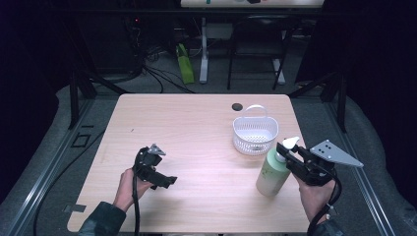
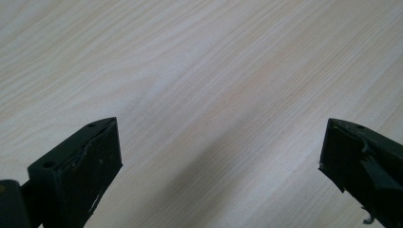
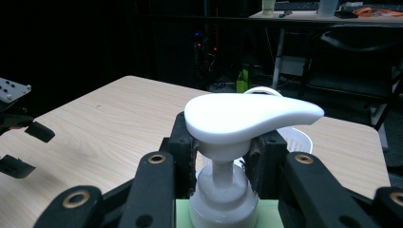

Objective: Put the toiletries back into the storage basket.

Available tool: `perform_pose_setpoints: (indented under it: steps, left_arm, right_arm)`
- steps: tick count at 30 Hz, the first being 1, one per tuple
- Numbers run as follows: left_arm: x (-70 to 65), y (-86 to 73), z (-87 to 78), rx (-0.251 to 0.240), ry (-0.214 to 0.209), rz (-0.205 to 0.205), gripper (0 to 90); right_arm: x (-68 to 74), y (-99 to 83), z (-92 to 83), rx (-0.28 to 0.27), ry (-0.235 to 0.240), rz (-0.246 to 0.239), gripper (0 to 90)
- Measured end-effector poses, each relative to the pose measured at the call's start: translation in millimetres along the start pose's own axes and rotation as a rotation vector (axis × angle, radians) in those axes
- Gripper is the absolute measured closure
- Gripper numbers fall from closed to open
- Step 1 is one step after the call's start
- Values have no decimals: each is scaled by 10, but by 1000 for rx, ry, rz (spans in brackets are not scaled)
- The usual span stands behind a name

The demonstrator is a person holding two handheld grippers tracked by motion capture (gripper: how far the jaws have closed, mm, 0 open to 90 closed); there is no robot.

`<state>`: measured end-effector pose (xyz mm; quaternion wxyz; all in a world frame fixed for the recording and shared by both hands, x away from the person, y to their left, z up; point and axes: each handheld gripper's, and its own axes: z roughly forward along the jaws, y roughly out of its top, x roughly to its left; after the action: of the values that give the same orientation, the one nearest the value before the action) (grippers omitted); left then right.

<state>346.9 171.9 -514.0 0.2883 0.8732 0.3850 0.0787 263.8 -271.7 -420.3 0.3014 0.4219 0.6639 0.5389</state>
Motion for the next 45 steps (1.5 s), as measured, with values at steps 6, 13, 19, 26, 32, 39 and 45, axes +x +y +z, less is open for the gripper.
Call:
perform_pose_setpoints:
  steps: [6,13,19,26,32,39,45]
  left_arm:
    - [8,2,1,1,11,-5,0]
    - [13,-3,7,2,7,-11,0]
    - [14,4,32,15,4,-8,0]
    - [18,-4,26,10,3,-13,0]
    - [18,-6,29,13,4,-13,0]
    - [12,-7,22,11,6,-15,0]
    - [18,-6,30,13,3,-11,0]
  right_arm:
    - [32,41,-26,-11,5,-20,673]
    - [50,84,-62,-22,2,-30,673]
    - [59,118,-105,-21,9,-33,674]
    - [68,163,-122,-20,11,-41,673]
    - [78,200,-118,-19,25,-48,673]
    - [78,240,-93,-14,37,-36,674]
    - [72,303,-90,-16,40,-43,673]
